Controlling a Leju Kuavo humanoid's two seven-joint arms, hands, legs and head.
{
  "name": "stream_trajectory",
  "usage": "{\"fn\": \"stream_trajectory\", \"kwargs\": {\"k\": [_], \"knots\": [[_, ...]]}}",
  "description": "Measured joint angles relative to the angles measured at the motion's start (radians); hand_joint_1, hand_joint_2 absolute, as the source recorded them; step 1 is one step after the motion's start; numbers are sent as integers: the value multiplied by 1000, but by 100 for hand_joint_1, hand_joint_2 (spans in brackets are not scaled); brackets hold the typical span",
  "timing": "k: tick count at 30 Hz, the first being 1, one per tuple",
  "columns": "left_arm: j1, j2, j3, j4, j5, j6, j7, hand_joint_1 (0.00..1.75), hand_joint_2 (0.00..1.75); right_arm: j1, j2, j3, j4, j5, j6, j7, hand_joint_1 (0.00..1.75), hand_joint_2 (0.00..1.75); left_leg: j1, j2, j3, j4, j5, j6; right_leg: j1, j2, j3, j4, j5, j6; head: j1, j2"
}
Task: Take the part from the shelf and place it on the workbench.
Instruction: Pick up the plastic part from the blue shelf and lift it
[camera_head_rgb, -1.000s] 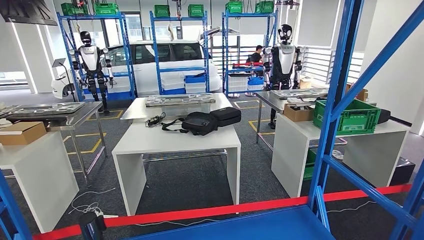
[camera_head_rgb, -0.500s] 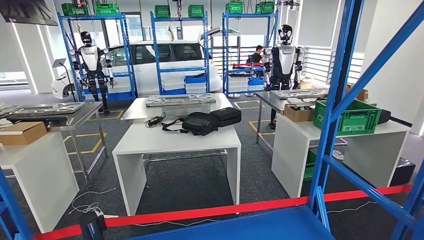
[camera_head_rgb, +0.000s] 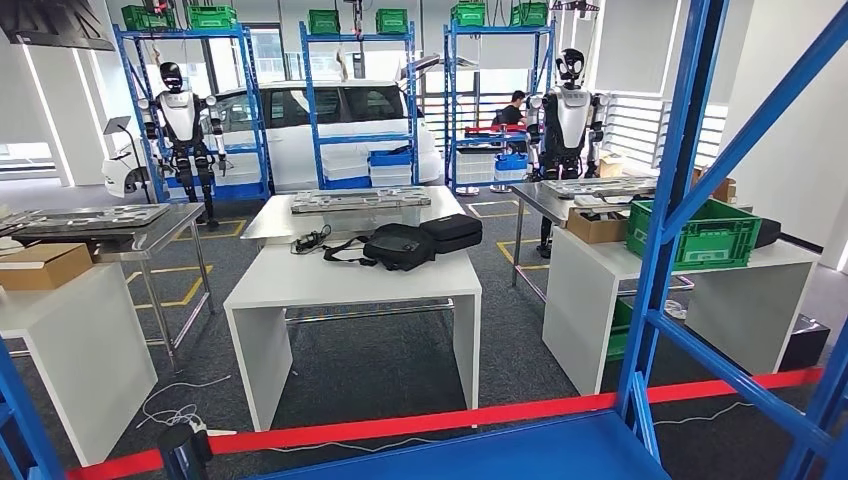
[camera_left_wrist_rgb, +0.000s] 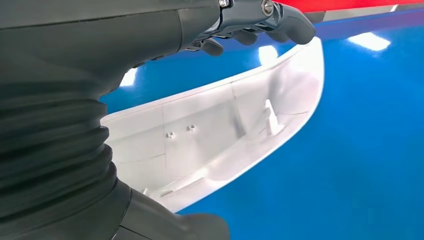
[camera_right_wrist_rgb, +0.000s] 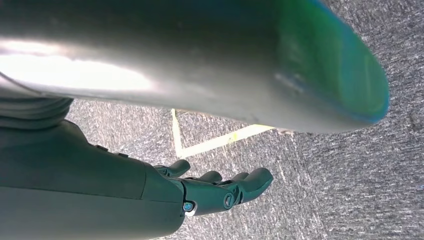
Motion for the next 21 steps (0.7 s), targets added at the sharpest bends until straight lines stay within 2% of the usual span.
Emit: {"fn": "stream_trajectory", "kwargs": {"k": [10, 16, 21], "knots": [[6, 89, -62, 15, -42, 75, 94, 0, 175, 0, 0, 0, 0, 36, 5, -5, 0, 0, 0, 0, 0, 0, 0, 0, 0, 0, 0, 0, 0, 0, 0, 0], [42, 104, -70, -2, -92, 85, 152, 0, 175, 0, 0, 0, 0, 44, 7, -4, 0, 0, 0, 0, -1, 0, 0, 0, 0, 0, -1, 0, 0, 0, 0, 0], [-7, 98, -108, 41, -220, 118, 211, 0, 175, -2, 0, -3, 0, 39, 1, 2, 0, 0, 0, 0, -1, 1, 0, 1, 0, -1, -1, -1, 0, 1, 0, 0]]}}
